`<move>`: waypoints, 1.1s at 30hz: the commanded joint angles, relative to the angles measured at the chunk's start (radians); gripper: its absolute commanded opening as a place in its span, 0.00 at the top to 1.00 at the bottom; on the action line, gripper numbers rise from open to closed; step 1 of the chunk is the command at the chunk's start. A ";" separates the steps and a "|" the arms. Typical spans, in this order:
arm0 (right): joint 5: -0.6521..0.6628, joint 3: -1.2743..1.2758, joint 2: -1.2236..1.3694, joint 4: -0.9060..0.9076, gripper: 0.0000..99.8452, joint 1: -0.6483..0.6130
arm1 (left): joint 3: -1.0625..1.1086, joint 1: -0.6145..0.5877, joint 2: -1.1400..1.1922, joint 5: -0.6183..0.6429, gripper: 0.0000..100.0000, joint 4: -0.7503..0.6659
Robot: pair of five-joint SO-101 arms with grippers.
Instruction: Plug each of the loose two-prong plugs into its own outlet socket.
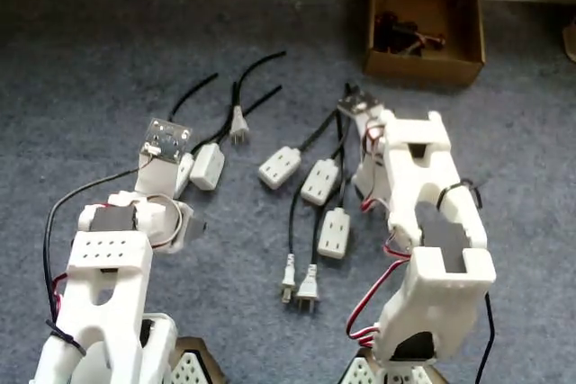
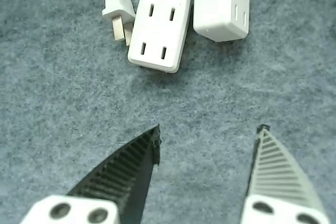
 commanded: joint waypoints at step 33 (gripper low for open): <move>-0.069 -0.053 0.127 -0.059 0.90 0.064 | -0.005 -0.008 -0.028 0.011 0.73 -0.015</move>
